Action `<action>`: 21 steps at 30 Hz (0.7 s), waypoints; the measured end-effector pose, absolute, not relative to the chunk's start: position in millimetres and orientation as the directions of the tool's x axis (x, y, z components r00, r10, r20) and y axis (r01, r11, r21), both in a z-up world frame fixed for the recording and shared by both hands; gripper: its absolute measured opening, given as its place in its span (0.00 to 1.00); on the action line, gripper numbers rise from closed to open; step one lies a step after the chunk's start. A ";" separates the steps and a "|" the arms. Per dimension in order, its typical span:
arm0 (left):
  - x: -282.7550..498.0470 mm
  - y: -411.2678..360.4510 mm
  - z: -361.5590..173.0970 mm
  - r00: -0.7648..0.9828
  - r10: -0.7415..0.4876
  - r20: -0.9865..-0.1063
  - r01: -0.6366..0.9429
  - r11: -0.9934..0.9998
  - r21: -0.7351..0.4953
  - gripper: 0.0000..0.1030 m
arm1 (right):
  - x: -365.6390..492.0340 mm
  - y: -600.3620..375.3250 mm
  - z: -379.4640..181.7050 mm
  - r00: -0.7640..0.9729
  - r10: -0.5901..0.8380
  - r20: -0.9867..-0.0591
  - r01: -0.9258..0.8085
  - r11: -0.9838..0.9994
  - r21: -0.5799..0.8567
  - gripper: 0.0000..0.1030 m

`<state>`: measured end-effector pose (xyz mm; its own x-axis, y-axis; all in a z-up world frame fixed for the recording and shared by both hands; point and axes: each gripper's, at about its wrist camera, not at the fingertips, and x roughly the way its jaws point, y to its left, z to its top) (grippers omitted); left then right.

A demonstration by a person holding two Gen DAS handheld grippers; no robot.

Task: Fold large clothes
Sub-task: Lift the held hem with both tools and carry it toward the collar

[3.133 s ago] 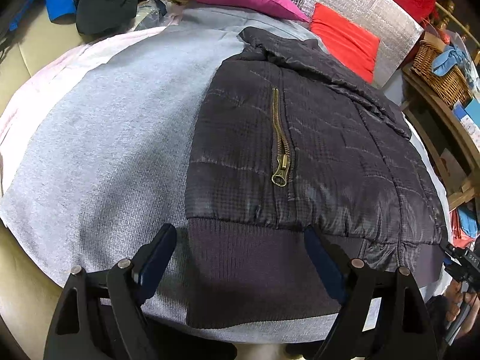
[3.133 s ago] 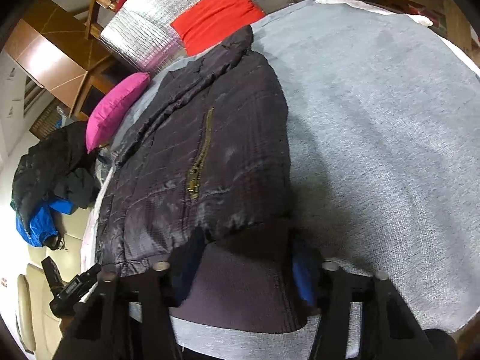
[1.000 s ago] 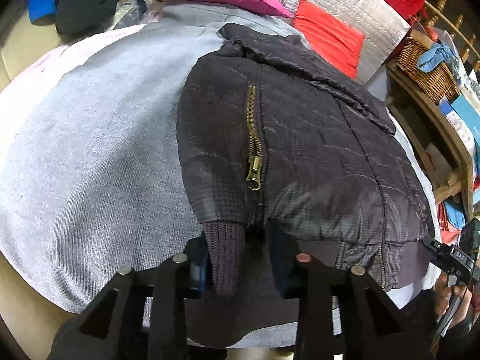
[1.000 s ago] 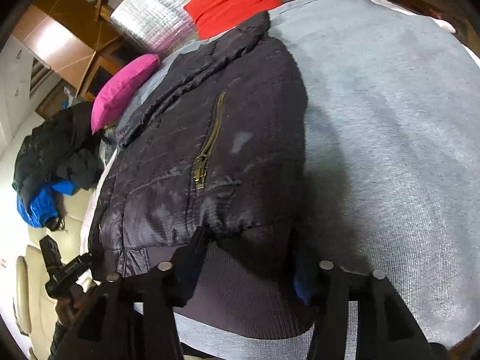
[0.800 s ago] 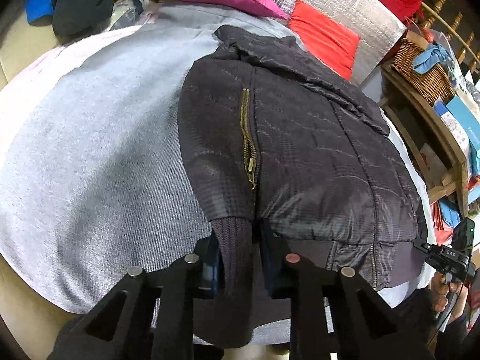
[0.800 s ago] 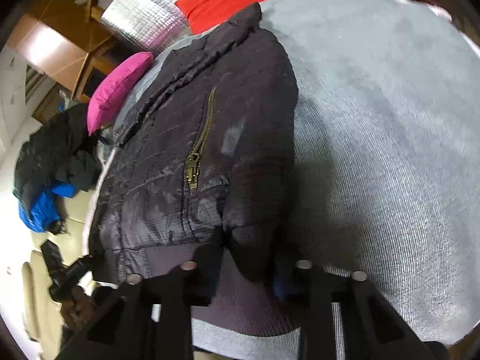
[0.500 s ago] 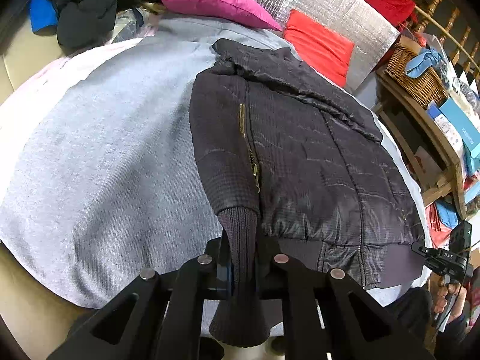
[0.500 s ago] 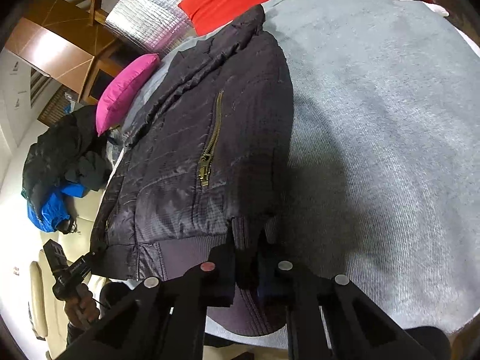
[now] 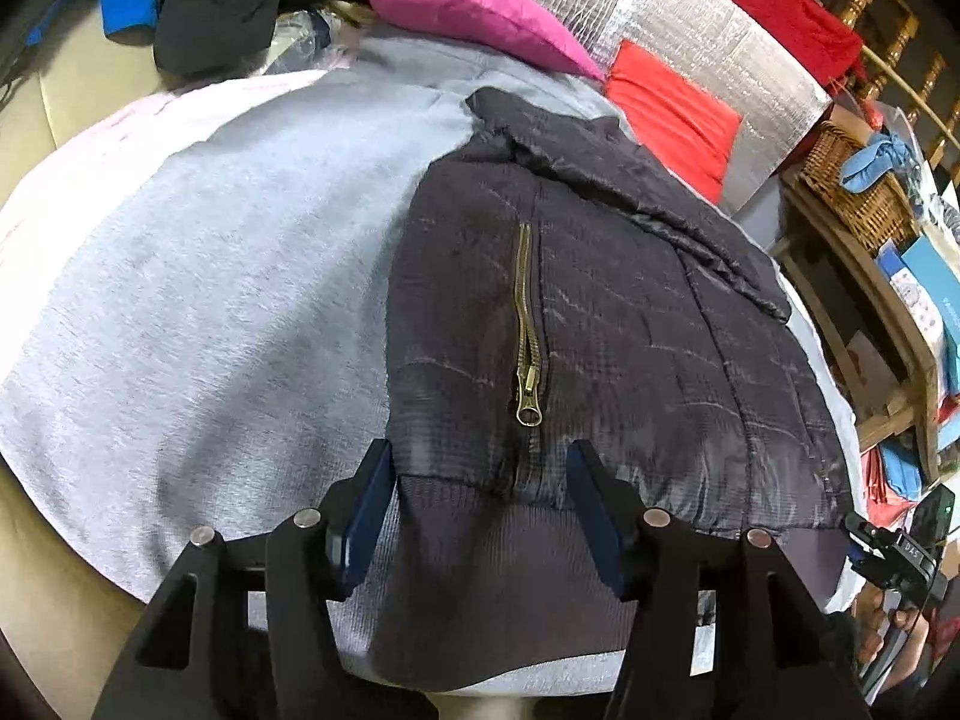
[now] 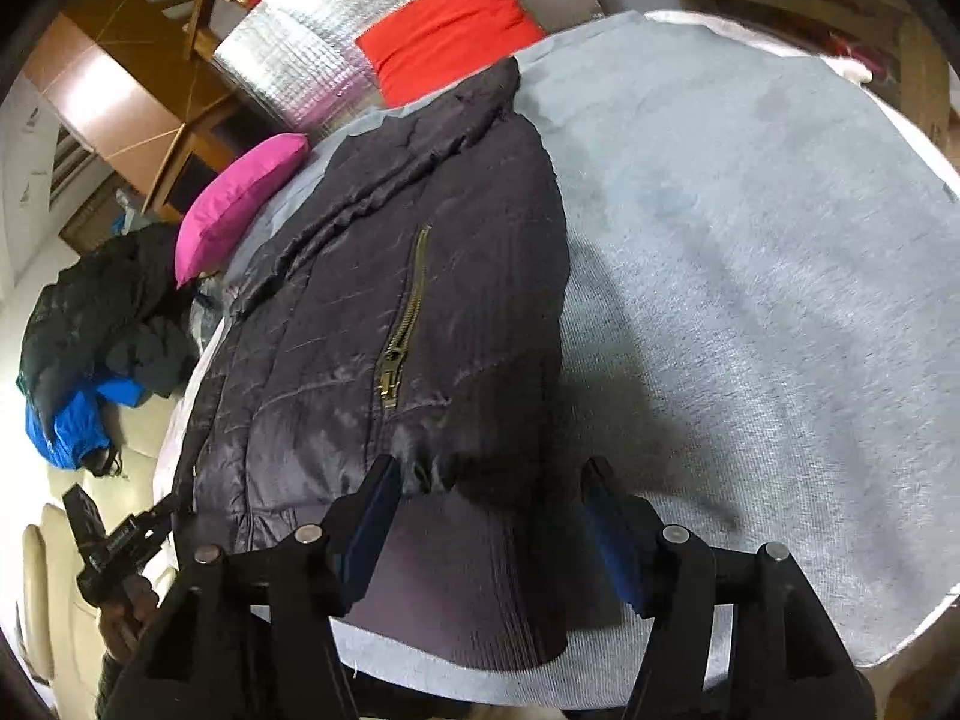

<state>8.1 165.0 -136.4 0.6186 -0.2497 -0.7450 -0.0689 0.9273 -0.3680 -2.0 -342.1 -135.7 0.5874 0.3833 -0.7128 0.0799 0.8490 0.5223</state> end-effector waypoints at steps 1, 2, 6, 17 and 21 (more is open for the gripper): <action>11.5 162.2 -139.6 0.605 -0.243 -0.758 -0.063 0.935 -0.350 0.58 | 2.2 -340.0 -141.6 0.565 0.406 -0.718 0.079 0.840 0.537 0.63; 14.5 161.3 -143.1 0.589 -0.231 -0.774 -0.069 0.940 -0.333 0.51 | 5.3 -335.6 -146.0 0.549 0.418 -0.724 0.072 0.839 0.539 0.61; 18.7 163.5 -145.4 0.576 -0.223 -0.786 -0.079 0.943 -0.325 0.17 | 8.5 -324.1 -153.9 0.523 0.430 -0.736 0.062 0.841 0.537 0.25; 3.0 160.3 -125.8 0.593 -0.236 -0.770 -0.022 0.951 -0.308 0.14 | -2.8 -336.2 -147.2 0.502 0.503 -0.704 0.033 0.802 0.596 0.13; 2.8 162.6 -129.0 0.586 -0.248 -0.771 -0.022 0.947 -0.321 0.15 | -7.8 -342.9 -146.8 0.496 0.514 -0.699 0.032 0.795 0.606 0.13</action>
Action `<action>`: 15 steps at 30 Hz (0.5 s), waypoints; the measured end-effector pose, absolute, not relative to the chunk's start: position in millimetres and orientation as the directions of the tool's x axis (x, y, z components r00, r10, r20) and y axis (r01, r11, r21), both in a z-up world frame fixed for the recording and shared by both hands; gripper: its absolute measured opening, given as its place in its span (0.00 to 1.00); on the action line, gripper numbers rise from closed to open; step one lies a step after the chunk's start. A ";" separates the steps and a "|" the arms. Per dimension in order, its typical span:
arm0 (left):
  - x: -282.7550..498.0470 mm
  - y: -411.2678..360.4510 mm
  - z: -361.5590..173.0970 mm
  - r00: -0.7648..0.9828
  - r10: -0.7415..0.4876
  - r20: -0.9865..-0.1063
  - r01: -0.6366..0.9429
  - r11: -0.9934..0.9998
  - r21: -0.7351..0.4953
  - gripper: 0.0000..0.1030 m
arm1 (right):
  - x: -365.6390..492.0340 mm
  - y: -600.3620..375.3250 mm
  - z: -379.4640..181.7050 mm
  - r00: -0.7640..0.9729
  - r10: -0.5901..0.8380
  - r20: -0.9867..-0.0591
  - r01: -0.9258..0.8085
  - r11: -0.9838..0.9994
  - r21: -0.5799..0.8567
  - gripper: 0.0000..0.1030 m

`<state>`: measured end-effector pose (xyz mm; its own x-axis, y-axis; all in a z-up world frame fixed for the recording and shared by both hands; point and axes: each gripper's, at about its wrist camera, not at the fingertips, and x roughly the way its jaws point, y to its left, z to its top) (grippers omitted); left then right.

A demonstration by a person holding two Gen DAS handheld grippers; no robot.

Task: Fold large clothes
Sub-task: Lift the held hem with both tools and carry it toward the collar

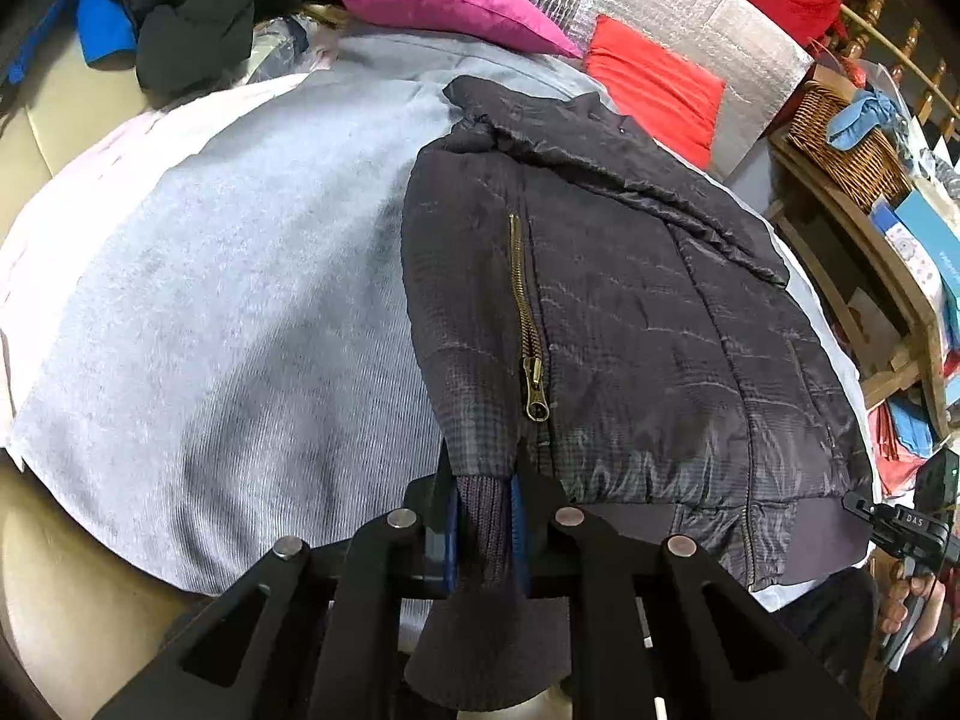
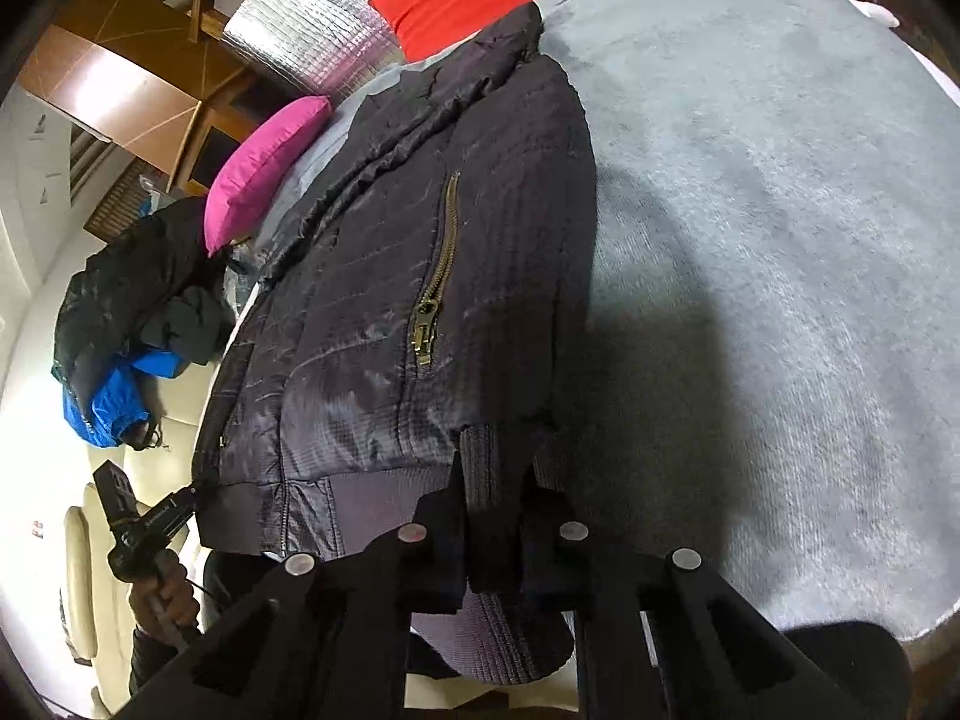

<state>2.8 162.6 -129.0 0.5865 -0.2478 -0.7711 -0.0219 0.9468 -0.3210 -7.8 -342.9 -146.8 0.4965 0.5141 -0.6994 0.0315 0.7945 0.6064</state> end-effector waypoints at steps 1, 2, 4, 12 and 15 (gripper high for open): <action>4.3 162.6 -130.7 0.587 -0.242 -0.773 -0.029 0.947 -0.319 0.16 | -6.9 -344.2 -147.2 0.496 0.514 -0.700 0.034 0.794 0.607 0.13; 8.3 162.2 -132.7 0.583 -0.237 -0.777 -0.037 0.948 -0.317 0.17 | -5.1 -345.0 -148.0 0.498 0.510 -0.701 0.037 0.796 0.605 0.15; 13.1 162.6 -133.1 0.580 -0.234 -0.780 -0.054 0.945 -0.323 0.20 | -1.1 -342.5 -146.6 0.506 0.494 -0.707 0.040 0.805 0.592 0.20; 17.6 152.3 -136.6 0.579 -0.159 -0.800 -0.078 0.966 -0.248 0.32 | -1.4 -336.5 -137.1 0.554 0.393 -0.734 0.035 0.870 0.493 0.69; 19.3 149.1 -140.1 0.575 -0.140 -0.806 -0.085 0.970 -0.229 0.34 | 8.4 -329.7 -149.8 0.512 0.447 -0.734 0.039 0.841 0.539 0.61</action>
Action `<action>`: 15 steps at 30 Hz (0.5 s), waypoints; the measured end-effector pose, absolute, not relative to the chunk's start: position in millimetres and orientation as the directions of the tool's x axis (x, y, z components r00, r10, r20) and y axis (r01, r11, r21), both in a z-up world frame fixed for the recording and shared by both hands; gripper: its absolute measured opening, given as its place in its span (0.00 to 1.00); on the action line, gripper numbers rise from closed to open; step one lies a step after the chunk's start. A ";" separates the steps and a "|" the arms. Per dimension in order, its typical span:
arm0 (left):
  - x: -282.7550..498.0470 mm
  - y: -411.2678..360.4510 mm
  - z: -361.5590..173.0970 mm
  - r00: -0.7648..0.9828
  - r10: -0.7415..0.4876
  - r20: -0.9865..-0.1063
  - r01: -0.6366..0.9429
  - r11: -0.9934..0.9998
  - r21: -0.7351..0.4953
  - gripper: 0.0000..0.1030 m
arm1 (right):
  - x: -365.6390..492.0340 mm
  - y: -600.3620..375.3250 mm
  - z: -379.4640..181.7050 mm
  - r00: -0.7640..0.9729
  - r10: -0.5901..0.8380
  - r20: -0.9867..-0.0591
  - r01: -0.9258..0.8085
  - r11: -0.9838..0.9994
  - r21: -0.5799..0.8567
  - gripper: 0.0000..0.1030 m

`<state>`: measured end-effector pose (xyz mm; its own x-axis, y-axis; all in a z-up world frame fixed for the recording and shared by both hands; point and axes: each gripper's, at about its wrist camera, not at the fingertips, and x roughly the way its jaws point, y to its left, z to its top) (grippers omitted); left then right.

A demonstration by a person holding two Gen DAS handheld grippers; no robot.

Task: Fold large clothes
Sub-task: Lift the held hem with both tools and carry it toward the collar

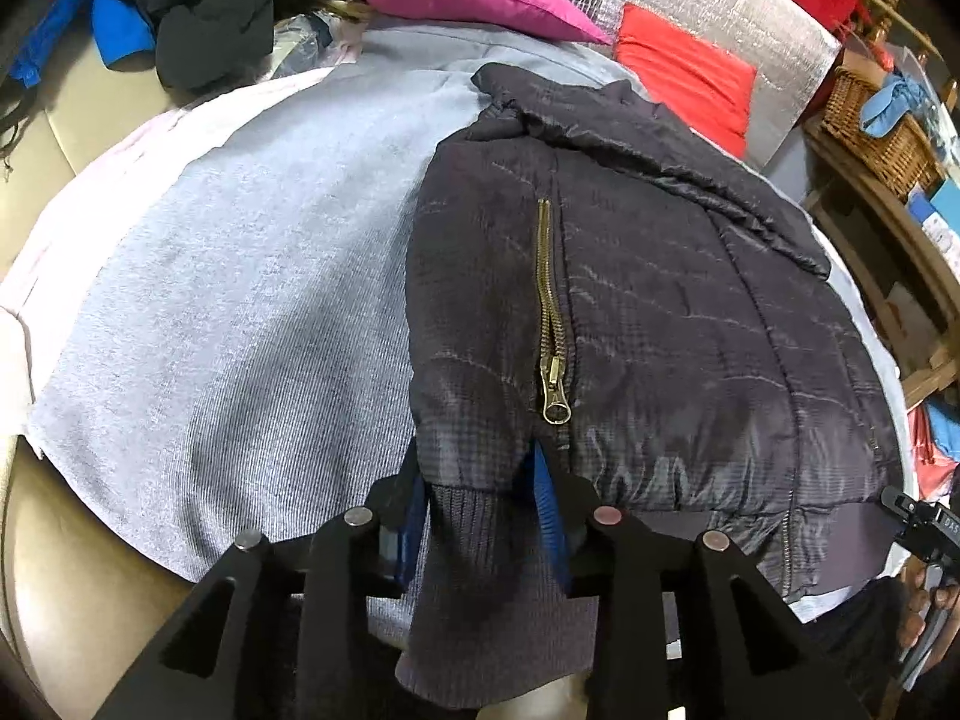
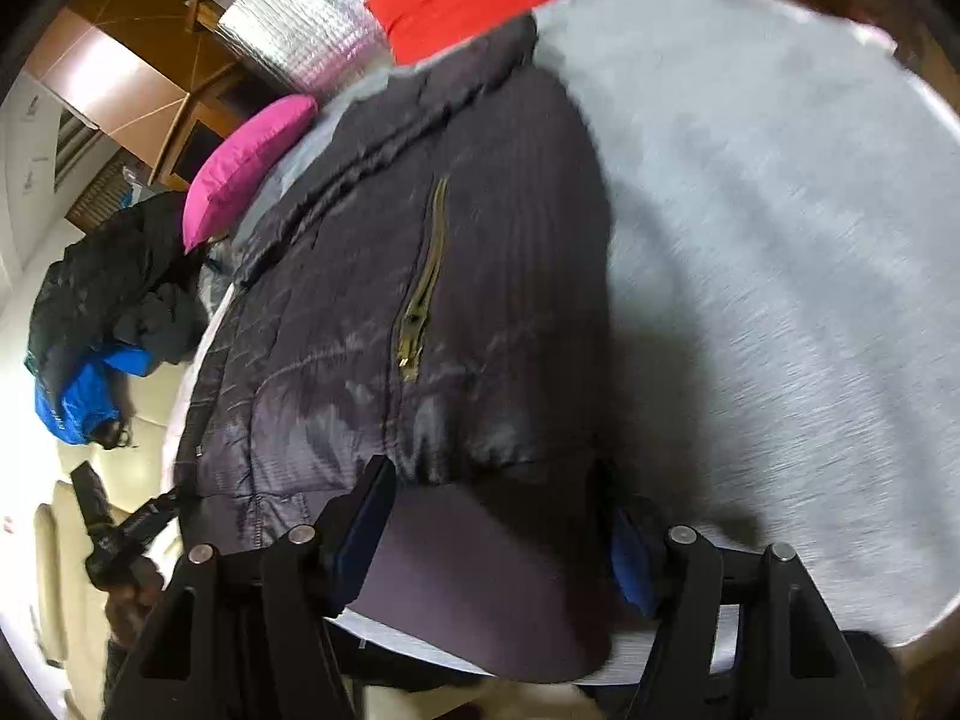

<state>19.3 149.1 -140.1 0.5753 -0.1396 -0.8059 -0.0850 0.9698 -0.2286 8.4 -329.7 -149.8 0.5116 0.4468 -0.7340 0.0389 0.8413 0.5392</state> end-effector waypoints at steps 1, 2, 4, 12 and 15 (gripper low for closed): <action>19.5 148.9 -140.9 0.576 -0.136 -0.806 -0.087 0.970 -0.226 0.34 | 9.3 -326.2 -150.5 0.518 0.435 -0.737 0.040 0.848 0.528 0.47; 20.6 148.6 -142.2 0.573 -0.132 -0.809 -0.088 0.971 -0.221 0.33 | 10.3 -325.6 -152.1 0.517 0.428 -0.742 0.053 0.848 0.527 0.36; 23.1 147.2 -144.6 0.564 -0.121 -0.817 -0.086 0.975 -0.205 0.33 | 9.5 -329.6 -157.5 0.507 0.441 -0.741 0.080 0.832 0.549 0.26; 24.9 140.8 -143.5 0.568 -0.110 -0.816 -0.067 0.982 -0.179 0.18 | 7.5 -329.4 -156.8 0.484 0.458 -0.746 0.063 0.832 0.552 0.17; 23.5 140.9 -141.6 0.573 -0.111 -0.812 -0.062 0.982 -0.178 0.16 | 6.1 -331.6 -157.0 0.480 0.472 -0.740 0.054 0.825 0.562 0.15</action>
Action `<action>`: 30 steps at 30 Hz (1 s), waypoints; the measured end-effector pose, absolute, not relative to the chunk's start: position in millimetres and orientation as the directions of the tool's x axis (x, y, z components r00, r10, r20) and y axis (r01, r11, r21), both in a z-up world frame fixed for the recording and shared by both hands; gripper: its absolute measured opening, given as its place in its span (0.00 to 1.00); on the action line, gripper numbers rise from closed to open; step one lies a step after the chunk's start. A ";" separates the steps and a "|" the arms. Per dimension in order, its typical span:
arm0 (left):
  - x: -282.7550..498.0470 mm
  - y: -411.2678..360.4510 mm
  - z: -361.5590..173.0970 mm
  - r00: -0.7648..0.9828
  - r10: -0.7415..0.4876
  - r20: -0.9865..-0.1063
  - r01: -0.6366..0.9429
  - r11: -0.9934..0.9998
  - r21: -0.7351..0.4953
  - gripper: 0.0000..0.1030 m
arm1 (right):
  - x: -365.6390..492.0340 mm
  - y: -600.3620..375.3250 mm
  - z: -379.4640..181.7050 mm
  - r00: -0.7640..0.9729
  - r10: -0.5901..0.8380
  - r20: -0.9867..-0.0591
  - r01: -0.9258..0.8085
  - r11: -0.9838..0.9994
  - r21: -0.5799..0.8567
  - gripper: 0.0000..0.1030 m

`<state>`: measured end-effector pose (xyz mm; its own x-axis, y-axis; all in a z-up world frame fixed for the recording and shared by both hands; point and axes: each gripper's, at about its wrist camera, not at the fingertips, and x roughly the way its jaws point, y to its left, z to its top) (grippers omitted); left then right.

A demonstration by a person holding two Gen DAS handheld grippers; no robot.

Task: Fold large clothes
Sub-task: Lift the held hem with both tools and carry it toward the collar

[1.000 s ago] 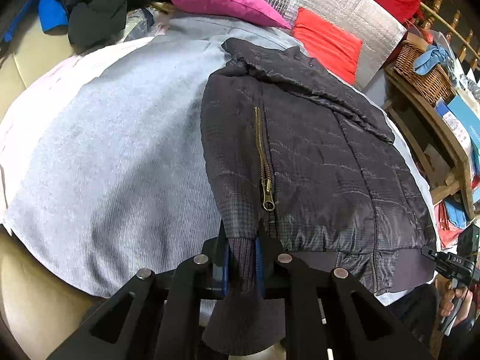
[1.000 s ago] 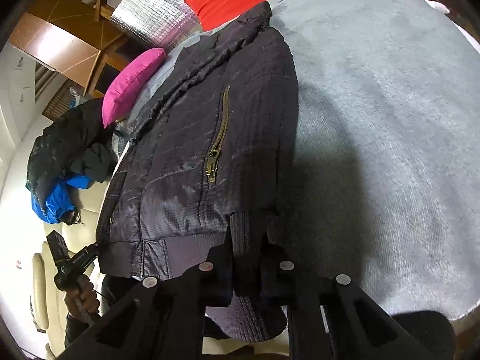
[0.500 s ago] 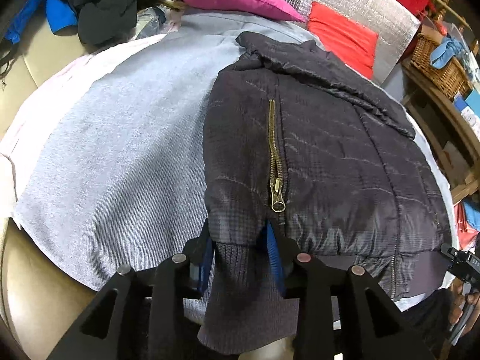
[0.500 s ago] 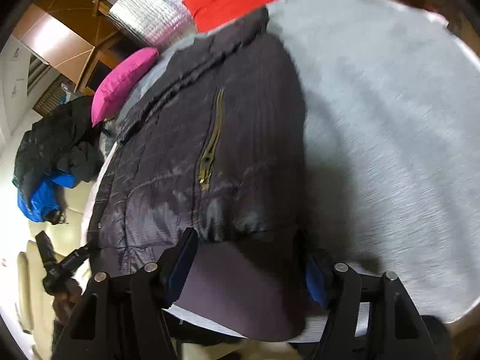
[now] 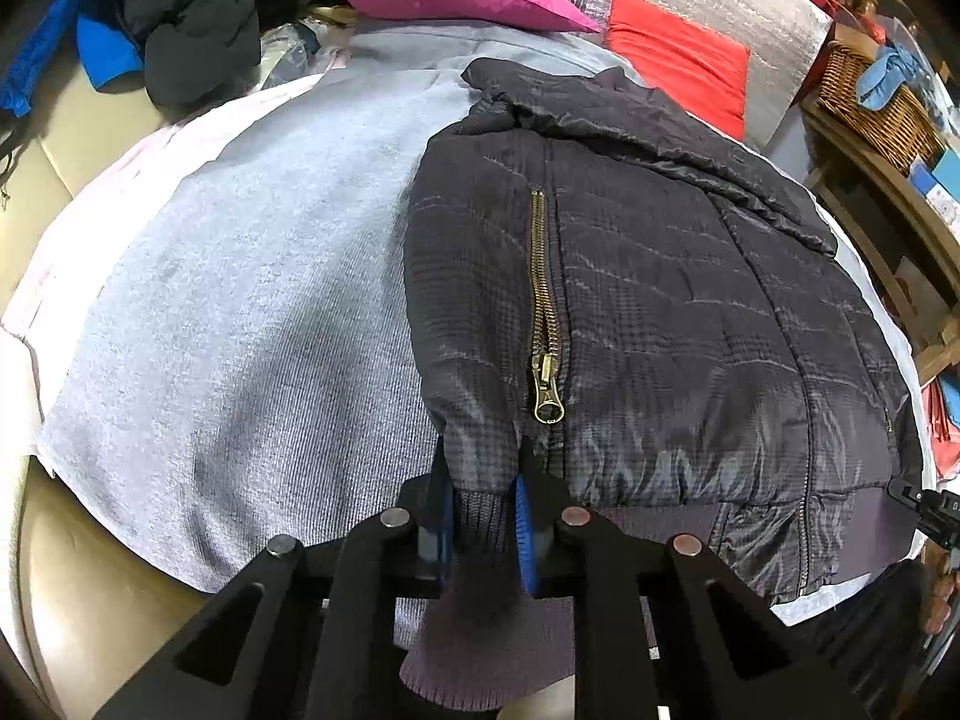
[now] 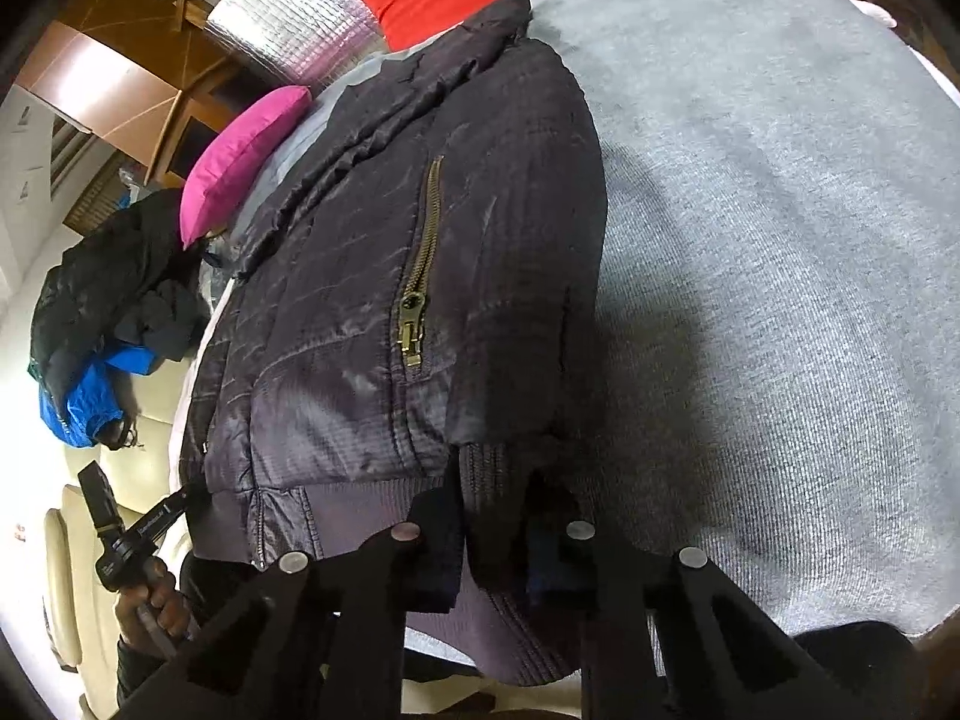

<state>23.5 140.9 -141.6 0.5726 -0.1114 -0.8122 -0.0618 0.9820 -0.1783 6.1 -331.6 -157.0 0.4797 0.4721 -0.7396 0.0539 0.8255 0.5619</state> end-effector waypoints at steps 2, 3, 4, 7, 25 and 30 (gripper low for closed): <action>19.4 142.6 -138.8 0.580 -0.117 -0.806 -0.057 0.981 -0.184 0.15 | 5.0 -333.0 -156.9 0.474 0.482 -0.736 0.049 0.821 0.569 0.15; 16.0 143.8 -136.8 0.585 -0.121 -0.802 -0.054 0.981 -0.187 0.15 | 5.0 -333.3 -156.8 0.472 0.488 -0.734 0.047 0.818 0.574 0.15; 11.1 143.5 -134.0 0.590 -0.124 -0.797 -0.049 0.981 -0.189 0.15 | 4.6 -334.0 -155.8 0.472 0.492 -0.731 0.044 0.816 0.577 0.14; 4.8 147.3 -128.8 0.597 -0.143 -0.789 -0.041 0.977 -0.208 0.15 | 1.8 -336.9 -152.2 0.476 0.498 -0.725 0.034 0.813 0.581 0.14; -11.5 169.2 -87.7 0.633 -0.252 -0.732 -0.005 0.944 -0.330 0.14 | -12.0 -365.0 -125.4 0.493 0.620 -0.611 -0.033 0.715 0.698 0.12; -16.2 168.0 -84.8 0.640 -0.259 -0.723 0.005 0.943 -0.334 0.14 | -17.1 -366.0 -120.8 0.502 0.629 -0.594 -0.047 0.706 0.707 0.11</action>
<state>-16.2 168.0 -84.8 0.6402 -0.2594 -0.7231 0.0049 0.9426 -0.3338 -17.1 -366.0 -120.8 0.5016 0.6288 -0.5941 -0.0472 0.7056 0.7071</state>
